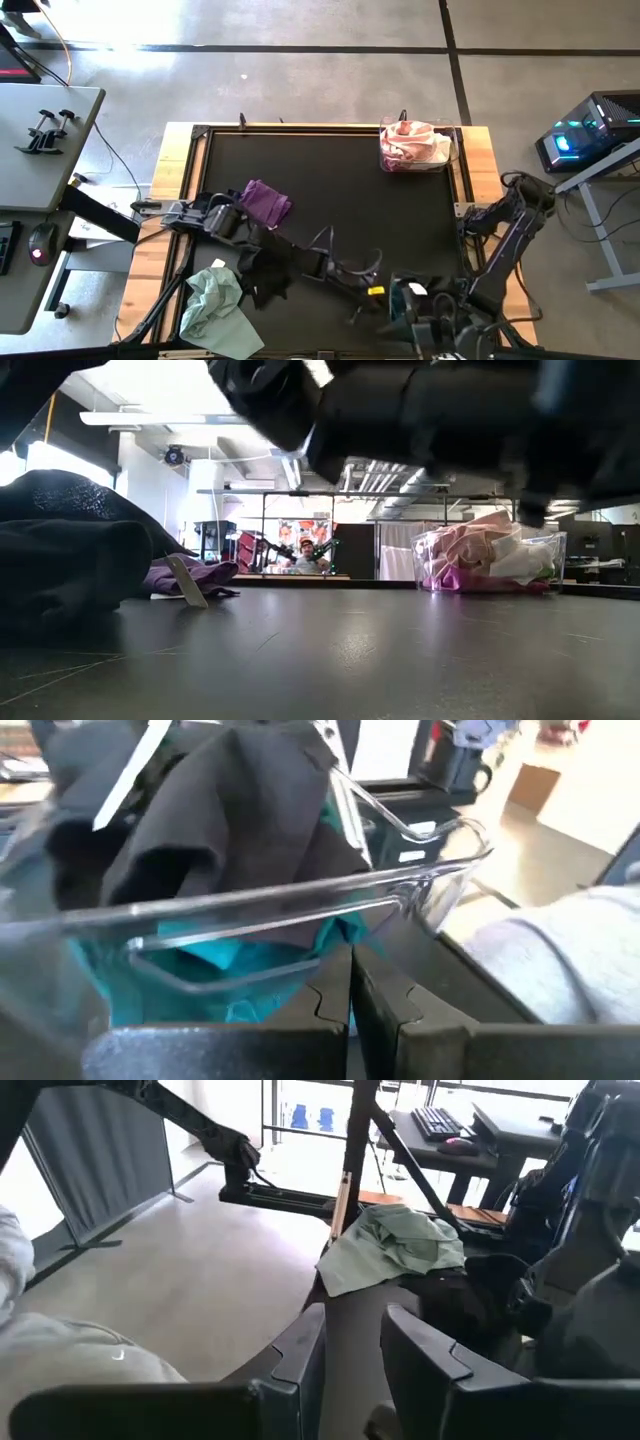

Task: Sort towels by color in basket
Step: Adjust the bottom transparent bin

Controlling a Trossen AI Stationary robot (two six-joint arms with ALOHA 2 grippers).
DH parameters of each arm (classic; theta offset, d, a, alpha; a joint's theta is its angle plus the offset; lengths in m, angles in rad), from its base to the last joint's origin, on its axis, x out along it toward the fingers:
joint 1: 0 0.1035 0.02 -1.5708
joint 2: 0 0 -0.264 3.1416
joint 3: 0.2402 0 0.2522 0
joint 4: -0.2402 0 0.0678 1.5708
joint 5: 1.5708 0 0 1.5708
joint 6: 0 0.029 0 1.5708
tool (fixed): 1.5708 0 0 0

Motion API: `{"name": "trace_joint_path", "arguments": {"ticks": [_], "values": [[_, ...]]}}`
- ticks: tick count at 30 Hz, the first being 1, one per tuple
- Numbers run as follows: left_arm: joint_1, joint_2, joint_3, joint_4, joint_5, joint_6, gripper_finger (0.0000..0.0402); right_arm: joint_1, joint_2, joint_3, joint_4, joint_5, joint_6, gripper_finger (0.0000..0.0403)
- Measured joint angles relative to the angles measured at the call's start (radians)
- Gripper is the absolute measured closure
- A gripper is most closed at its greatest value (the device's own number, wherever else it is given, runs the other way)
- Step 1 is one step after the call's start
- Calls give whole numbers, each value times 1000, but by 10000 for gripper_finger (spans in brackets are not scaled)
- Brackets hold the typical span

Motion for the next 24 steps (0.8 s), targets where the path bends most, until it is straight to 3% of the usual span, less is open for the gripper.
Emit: {"name": "trace_joint_path", "arguments": {"ticks": [5, 11, 24], "values": [[-21, 41, 119, -91, 2, 15, 401, 50, 0, 0, 1, 53, -18, 312], [-40, 7, 150, -261, -48, -25, 401, 96, 0, 0, -5, 73, 13, 311], [-152, -202, 151, -868, -462, -53, 401, 71, 0, -1, -161, 62, 120, 311]]}}
